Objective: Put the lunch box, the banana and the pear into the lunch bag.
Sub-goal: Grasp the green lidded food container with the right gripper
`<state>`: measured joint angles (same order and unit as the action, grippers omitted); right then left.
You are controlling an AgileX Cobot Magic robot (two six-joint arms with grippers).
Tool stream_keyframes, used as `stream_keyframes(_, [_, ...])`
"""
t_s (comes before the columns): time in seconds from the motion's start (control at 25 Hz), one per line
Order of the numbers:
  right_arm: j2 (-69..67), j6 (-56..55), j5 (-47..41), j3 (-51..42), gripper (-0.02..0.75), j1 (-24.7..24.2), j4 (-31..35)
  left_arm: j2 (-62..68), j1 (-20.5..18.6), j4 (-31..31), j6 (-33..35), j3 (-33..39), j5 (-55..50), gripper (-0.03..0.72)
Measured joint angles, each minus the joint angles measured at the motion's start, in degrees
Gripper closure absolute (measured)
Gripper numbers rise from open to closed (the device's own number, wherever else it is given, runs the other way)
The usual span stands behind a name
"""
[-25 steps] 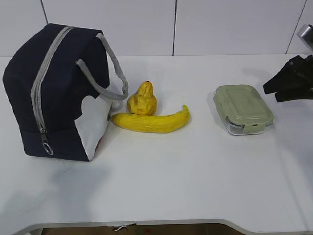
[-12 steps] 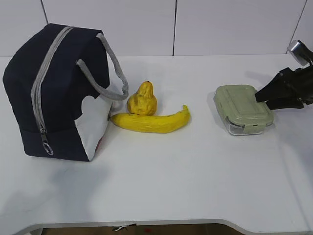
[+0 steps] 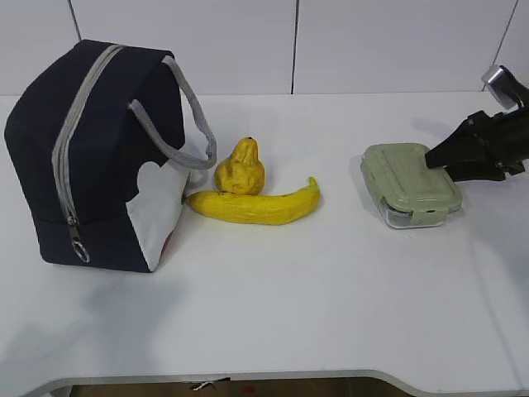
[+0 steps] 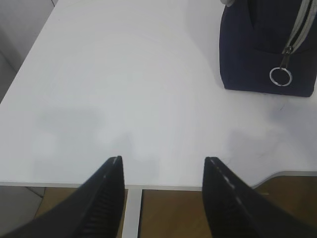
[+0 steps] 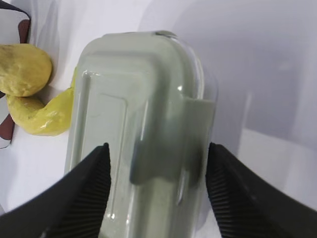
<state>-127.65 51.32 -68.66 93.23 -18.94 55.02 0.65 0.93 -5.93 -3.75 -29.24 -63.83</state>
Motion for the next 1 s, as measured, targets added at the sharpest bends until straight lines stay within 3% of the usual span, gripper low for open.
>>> stream_keyframes(0.4, [-2.7, 0.3, -0.4, 0.2, 0.239, 2.1, 1.9, 0.0, 0.0, 0.0, 0.0, 0.0, 0.0, 0.298])
stream_keyframes(1.0, [-3.0, 0.3, -0.6, 0.3, 0.325, 2.2, 3.1, 0.0, 0.0, 0.0, 0.0, 0.0, 0.0, 0.298])
